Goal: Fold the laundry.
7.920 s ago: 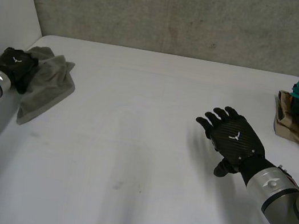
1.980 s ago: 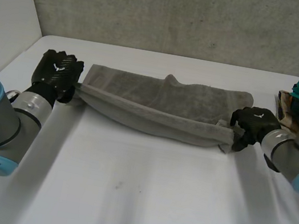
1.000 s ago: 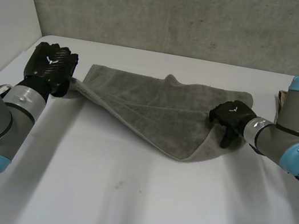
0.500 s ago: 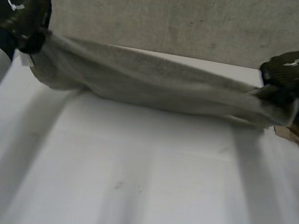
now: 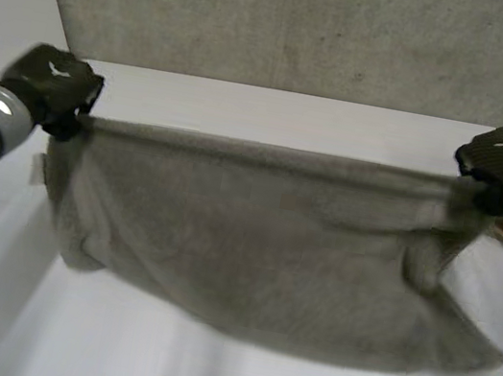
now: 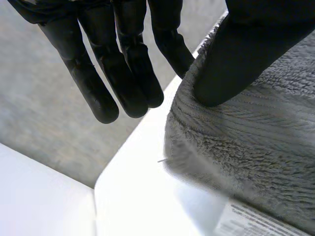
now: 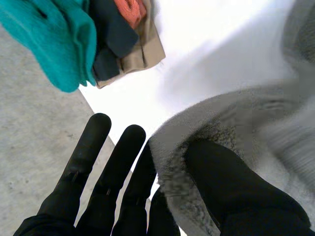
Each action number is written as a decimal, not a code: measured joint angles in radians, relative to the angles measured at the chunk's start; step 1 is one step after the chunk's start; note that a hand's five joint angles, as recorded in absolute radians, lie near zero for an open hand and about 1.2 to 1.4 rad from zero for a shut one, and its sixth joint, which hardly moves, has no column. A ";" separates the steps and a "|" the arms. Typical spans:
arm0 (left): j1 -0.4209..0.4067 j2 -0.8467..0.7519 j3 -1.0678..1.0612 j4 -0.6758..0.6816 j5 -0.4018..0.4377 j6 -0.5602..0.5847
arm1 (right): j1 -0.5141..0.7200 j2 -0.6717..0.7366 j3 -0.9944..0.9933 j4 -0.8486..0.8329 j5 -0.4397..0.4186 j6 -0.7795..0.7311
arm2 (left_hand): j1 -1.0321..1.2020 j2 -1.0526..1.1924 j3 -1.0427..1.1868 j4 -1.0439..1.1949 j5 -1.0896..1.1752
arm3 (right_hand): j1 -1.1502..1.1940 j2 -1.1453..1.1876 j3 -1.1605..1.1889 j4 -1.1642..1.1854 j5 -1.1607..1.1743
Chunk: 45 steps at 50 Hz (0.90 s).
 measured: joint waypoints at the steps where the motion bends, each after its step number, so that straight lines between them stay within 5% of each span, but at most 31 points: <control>1: -0.001 -0.056 0.047 0.014 -0.003 0.007 | 0.013 0.032 -0.026 -0.026 0.018 0.005 | 0.000 0.000 0.000 0.000 0.000 | 0.000 0.000 0.001 0.000 0.000; 7: -0.014 -0.229 0.299 0.162 -0.022 0.001 | 0.082 0.145 -0.182 -0.338 0.137 0.075 | 0.000 0.000 0.000 0.000 0.000 | 0.000 0.000 0.003 0.000 0.000; 11: -0.033 -0.245 0.415 0.398 -0.048 -0.064 | 0.107 0.132 -0.205 -0.663 0.188 0.171 | 0.000 0.000 0.000 0.000 0.000 | 0.000 0.000 0.003 0.000 0.000; 21: -0.039 -0.133 0.325 0.642 -0.088 -0.167 | 0.119 0.056 -0.101 -0.948 0.191 0.320 | 0.000 0.000 0.000 0.000 0.014 | 0.000 0.000 0.003 0.001 0.008; 28: -0.032 -0.106 0.144 0.628 -0.088 -0.164 | 0.117 0.043 0.013 -0.951 0.166 0.365 | 0.000 0.000 0.000 0.000 0.014 | 0.000 0.000 0.003 0.001 0.008; 36: -0.033 -0.036 -0.159 0.609 -0.071 -0.154 | 0.106 0.045 0.221 -0.793 0.043 0.357 | 0.000 0.001 0.000 0.000 0.014 | 0.000 0.000 0.003 0.001 0.010; 45: -0.040 0.045 -0.430 0.469 -0.069 -0.079 | 0.073 0.038 0.428 -0.562 -0.014 0.187 | 0.000 0.001 0.000 0.000 0.014 | 0.000 0.000 0.003 0.002 0.010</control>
